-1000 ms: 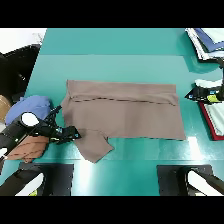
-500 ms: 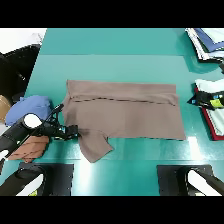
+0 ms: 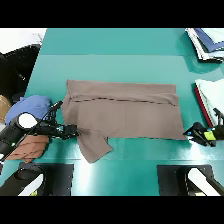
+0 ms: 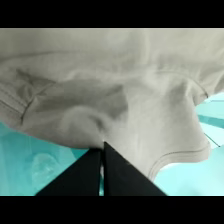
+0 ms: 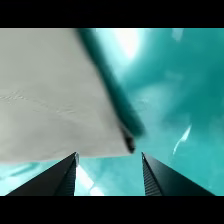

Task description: Fold the shirts.

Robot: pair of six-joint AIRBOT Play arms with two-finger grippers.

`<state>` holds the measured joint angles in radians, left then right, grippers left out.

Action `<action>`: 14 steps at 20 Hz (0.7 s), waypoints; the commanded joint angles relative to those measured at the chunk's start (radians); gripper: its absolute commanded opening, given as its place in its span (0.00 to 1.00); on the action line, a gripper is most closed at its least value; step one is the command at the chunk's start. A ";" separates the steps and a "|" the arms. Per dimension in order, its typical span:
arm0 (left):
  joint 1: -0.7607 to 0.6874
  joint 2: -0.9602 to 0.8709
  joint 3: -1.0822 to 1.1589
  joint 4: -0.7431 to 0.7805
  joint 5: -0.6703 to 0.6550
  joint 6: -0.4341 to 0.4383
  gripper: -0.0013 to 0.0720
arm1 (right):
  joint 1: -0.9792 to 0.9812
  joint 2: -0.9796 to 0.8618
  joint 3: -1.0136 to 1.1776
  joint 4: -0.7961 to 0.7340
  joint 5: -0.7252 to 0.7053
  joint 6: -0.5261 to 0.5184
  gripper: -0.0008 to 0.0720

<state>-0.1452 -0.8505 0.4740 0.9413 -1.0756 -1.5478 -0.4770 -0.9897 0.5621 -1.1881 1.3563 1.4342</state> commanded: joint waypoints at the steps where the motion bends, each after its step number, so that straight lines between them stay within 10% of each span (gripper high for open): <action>1: -0.001 0.003 0.002 0.000 -0.007 0.004 0.05 | -0.027 0.002 -0.081 0.067 -0.082 0.026 0.62; 8: -0.001 0.003 0.002 0.002 -0.006 0.012 0.05 | -0.027 0.002 -0.080 0.097 -0.108 0.024 0.58; 12: -0.001 0.003 0.006 0.045 -0.022 0.011 0.05 | -0.027 0.003 -0.074 0.095 -0.074 -0.055 0.03; 14: -0.001 0.026 0.025 0.115 -0.076 -0.007 0.04 | -0.027 0.008 -0.036 0.081 -0.024 -0.075 0.03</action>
<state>-0.1452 -0.8417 0.4847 0.9848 -1.1034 -1.5391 -0.5037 -0.9867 0.4984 -1.0996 1.2751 1.4044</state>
